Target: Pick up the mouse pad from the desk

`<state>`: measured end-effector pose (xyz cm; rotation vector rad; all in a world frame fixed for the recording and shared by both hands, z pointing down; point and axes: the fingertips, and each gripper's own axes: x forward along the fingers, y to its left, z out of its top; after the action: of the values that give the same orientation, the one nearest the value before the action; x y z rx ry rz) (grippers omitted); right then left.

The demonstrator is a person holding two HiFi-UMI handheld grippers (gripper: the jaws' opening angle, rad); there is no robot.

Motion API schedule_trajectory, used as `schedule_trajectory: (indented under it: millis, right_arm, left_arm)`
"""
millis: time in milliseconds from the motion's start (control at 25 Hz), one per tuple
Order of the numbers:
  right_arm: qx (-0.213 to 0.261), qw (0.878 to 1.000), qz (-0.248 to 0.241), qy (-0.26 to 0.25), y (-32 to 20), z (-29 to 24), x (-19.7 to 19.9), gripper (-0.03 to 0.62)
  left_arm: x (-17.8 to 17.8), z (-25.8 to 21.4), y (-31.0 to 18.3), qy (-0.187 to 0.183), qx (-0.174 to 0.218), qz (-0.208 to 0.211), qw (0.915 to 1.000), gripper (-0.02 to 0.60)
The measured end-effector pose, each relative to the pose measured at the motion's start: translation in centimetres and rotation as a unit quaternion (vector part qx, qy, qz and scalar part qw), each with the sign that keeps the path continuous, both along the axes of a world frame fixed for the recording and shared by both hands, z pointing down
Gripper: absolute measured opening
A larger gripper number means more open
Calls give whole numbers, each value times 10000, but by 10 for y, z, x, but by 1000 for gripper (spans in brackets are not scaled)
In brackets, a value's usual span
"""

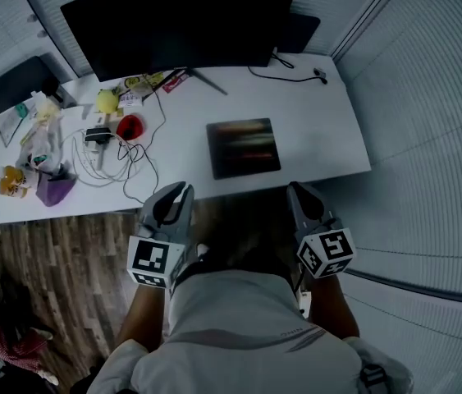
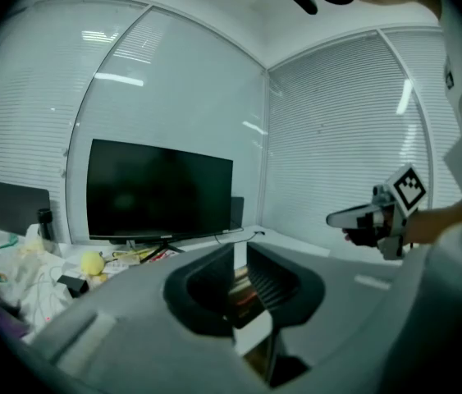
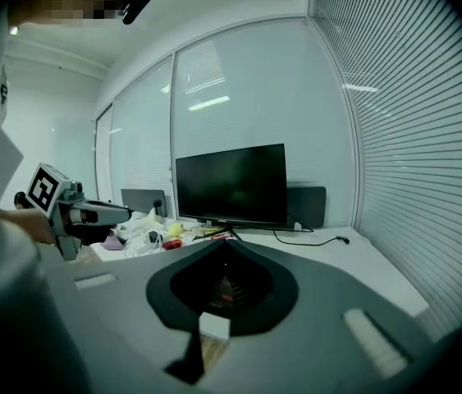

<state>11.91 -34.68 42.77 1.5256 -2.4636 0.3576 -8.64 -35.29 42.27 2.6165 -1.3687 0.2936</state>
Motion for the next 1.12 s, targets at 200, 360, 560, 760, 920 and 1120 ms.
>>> schedule_trajectory:
  millis: [200,360,560,760,920,1120]
  right_arm:
    - [-416,9991,-48,87,-47,31,20,6]
    - [-743,9968,-247,177,-94,60,38,6]
    - [-1348,9874,-711,423,-150,109,60,94]
    - [-2219,9638,-1219,834,-177,185,64,185]
    - [-2723,9449,-1430,1120,-174,240,65,225]
    - [-3005,9301,-1443,1541,-184,286,63,268]
  left_arm:
    - [16,22,-40,-113,-367,-182,9991,63]
    - [36,40,-73,-230,-643,-459,9966,81]
    - [88,78,-112,274,-1411,-448,9886,184]
    - [105,146,-143,-396,-1813,-693,9802,227]
    - [103,205,-150,-816,-2369,-843,9644,247]
    - [99,271,-168,-1304,-2915,-793,9443,273]
